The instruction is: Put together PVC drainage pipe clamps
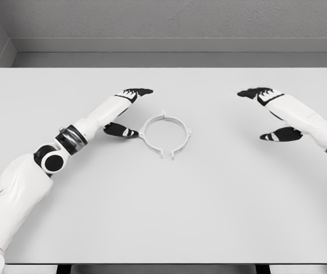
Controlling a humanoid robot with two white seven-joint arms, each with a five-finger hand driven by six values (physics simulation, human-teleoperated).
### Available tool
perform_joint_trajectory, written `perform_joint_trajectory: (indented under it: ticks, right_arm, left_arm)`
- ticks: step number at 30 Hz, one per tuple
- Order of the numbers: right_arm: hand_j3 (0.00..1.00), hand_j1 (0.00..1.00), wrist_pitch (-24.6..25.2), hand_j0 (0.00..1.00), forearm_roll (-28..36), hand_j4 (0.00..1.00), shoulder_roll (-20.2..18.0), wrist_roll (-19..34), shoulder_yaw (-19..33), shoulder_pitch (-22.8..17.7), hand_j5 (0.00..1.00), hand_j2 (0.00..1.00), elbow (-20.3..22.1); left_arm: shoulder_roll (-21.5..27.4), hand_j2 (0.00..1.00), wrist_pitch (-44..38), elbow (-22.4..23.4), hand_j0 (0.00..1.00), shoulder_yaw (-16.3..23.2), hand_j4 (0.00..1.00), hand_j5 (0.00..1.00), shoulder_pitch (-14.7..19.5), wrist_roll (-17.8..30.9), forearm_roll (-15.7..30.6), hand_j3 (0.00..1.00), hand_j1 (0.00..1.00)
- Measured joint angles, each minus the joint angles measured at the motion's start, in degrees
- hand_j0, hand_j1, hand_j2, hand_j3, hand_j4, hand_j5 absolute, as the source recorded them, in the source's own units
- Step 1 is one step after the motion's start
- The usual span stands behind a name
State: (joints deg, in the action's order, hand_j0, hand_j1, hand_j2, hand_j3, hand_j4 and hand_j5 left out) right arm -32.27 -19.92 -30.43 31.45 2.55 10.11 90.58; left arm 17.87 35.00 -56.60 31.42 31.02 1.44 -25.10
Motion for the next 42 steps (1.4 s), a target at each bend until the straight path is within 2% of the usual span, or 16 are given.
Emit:
perform_joint_trajectory:
  ticks: [3, 8, 19, 42]
  right_arm:
    - [1.0, 1.0, -1.8, 1.0, 3.3, 1.0, -0.5, 0.0, 3.9, -0.4, 1.0, 1.0, 2.4]
    - [1.0, 1.0, -2.7, 1.0, 4.6, 1.0, 0.7, 0.2, 6.0, -0.4, 1.0, 1.0, 2.7]
    - [1.0, 1.0, -2.9, 1.0, 4.9, 1.0, 1.3, 0.2, 6.3, -0.3, 1.0, 1.0, 2.6]
    - [1.0, 1.0, -2.9, 1.0, 4.9, 1.0, 1.4, 0.1, 6.1, -0.3, 1.0, 1.0, 2.2]
  left_arm:
    - [0.2, 1.0, 0.0, 0.3, 1.0, -0.2, 1.0, 1.0, 0.5, 0.0, 0.0, 1.0, 1.0]
    - [0.0, 1.0, 0.0, 2.2, 1.0, -0.2, 1.0, 1.0, 1.8, 0.0, 0.0, 1.0, 1.0]
    - [-1.2, 1.0, 0.0, 3.8, 1.0, 0.0, 1.0, 1.0, 2.2, 0.0, -0.1, 1.0, 1.0]
    - [-2.0, 1.0, 0.0, 3.5, 1.0, -0.1, 1.0, 1.0, 1.8, 0.0, -0.3, 1.0, 1.0]
